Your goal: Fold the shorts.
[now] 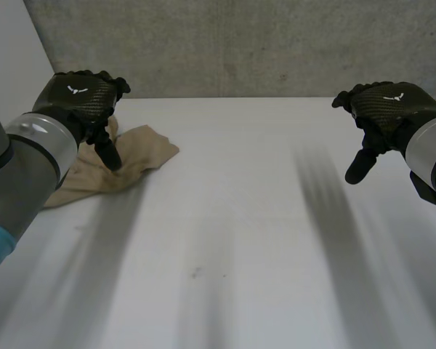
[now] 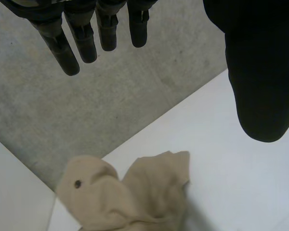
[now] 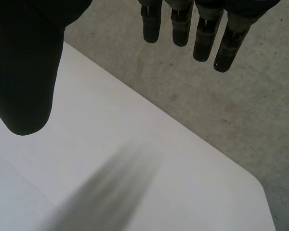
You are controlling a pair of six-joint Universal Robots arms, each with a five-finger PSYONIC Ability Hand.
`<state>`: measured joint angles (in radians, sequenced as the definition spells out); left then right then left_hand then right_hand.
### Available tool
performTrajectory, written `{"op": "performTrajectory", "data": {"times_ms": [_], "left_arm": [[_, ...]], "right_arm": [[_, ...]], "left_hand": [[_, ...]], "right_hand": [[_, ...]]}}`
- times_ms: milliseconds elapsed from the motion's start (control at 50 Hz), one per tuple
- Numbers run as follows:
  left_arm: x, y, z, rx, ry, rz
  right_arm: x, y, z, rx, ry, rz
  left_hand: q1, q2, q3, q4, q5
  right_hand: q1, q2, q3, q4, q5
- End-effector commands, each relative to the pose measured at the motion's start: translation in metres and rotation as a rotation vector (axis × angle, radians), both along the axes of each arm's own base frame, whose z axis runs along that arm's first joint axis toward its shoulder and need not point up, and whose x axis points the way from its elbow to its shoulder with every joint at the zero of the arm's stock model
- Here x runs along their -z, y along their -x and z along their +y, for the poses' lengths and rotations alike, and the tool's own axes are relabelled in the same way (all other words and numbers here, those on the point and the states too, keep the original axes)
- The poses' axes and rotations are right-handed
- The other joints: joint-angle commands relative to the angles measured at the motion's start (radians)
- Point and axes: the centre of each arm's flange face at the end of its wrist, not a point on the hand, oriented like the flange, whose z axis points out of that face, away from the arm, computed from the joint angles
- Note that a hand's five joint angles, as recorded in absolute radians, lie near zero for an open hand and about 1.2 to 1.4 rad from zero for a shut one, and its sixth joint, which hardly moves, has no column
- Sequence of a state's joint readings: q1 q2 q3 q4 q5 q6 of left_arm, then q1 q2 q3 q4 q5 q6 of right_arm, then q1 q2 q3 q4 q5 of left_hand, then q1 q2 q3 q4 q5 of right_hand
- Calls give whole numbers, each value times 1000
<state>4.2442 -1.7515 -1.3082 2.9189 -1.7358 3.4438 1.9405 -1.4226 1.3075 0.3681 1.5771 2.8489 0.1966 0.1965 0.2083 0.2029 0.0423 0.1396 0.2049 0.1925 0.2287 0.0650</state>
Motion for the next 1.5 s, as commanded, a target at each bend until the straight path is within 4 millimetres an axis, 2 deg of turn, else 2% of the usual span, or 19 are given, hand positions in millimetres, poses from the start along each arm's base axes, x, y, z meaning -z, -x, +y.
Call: {"op": "performTrajectory", "data": {"times_ms": [20, 160, 300, 320, 400, 560, 780, 840, 920, 1040, 1160, 1200, 1280, 1340, 1380, 1420, 1440, 1460, 1500], "left_arm": [[26, -10, -40, -58, 29, -132], [76, -38, -105, -167, -11, -305], [109, -59, -146, -236, -19, -382], [122, -64, -160, -238, 2, -404], [144, -57, -177, -160, 57, -461], [177, -58, -204, -82, 99, -573], [171, -48, -212, -66, 147, -564], [175, -42, -211, -41, 149, -561], [177, -32, -210, 8, 162, -551], [167, -2, -192, 49, 183, -480], [110, 27, -158, 89, 223, -264], [91, 42, -136, 130, 223, -169], [74, 69, -94, 217, 179, -37], [72, 86, -55, 292, 105, 23], [72, 90, -44, 312, 84, 34], [76, 100, -11, 388, 18, 41], [76, 100, -11, 389, 18, 41], [82, 106, 11, 445, -17, 23], [81, 106, 21, 459, -17, 13]], "right_arm": [[5, 0, -1, -9, 0, 42], [9, -3, 0, -22, -8, 60], [12, -10, 3, -47, -9, 60], [13, -11, 3, -52, -12, 62], [20, -13, 0, -62, -28, 70], [41, -23, -2, -179, -76, 132], [74, -30, -5, -247, -196, 177], [72, -30, -5, -249, -193, 174], [70, -29, -6, -247, -184, 170], [66, -28, -8, -237, -175, 156], [59, -30, -10, -228, -153, 123], [56, -31, -12, -219, -149, 96], [52, -32, -14, -205, -151, 57], [49, -30, -15, -197, -146, 43], [48, -30, -15, -195, -141, 42], [45, -30, -16, -192, -133, 38], [45, -30, -16, -192, -133, 38], [45, -28, -18, -186, -133, 38], [45, -26, -20, -177, -132, 37]], "left_hand": [[-1, -1, -12, -7, -21], [2, 2, -9, -4, -18], [11, 11, -1, 5, -9], [14, 14, 2, 8, -6], [31, 32, 20, 25, 11], [84, 84, 73, 78, 64], [304, 304, 293, 298, 284], [495, 495, 483, 489, 475], [1107, 1107, 1096, 1101, 1087], [1200, 1200, 1188, 1193, 1179], [1200, 1200, 1188, 1193, 1179], [1200, 1200, 1188, 1193, 1179], [1200, 1200, 1188, 1193, 1179], [1200, 1200, 1188, 1193, 1179], [1200, 1200, 1188, 1193, 1179], [1200, 1200, 1188, 1193, 1179], [1200, 1200, 1188, 1193, 1179], [970, 970, 959, 964, 950], [375, 375, 363, 369, 355]], "right_hand": [[35, -30, -18, -54, -65], [35, -30, -18, -54, -65], [35, -30, -18, -54, -65], [35, -30, -18, -54, -65], [35, -30, -18, -54, -65], [35, -30, -18, -54, -65], [35, -30, -18, -54, -65], [35, -30, -18, -54, -65], [35, -30, -18, -54, -65], [35, -30, -18, -54, -65], [35, -30, -18, -54, -65], [35, -30, -18, -54, -65], [35, -30, -18, -54, -65], [35, -30, -18, -54, -65], [35, -30, -18, -54, -65], [35, -30, -18, -54, -65], [35, -30, -18, -54, -65], [35, -30, -18, -54, -65], [35, -30, -18, -54, -65]]}}
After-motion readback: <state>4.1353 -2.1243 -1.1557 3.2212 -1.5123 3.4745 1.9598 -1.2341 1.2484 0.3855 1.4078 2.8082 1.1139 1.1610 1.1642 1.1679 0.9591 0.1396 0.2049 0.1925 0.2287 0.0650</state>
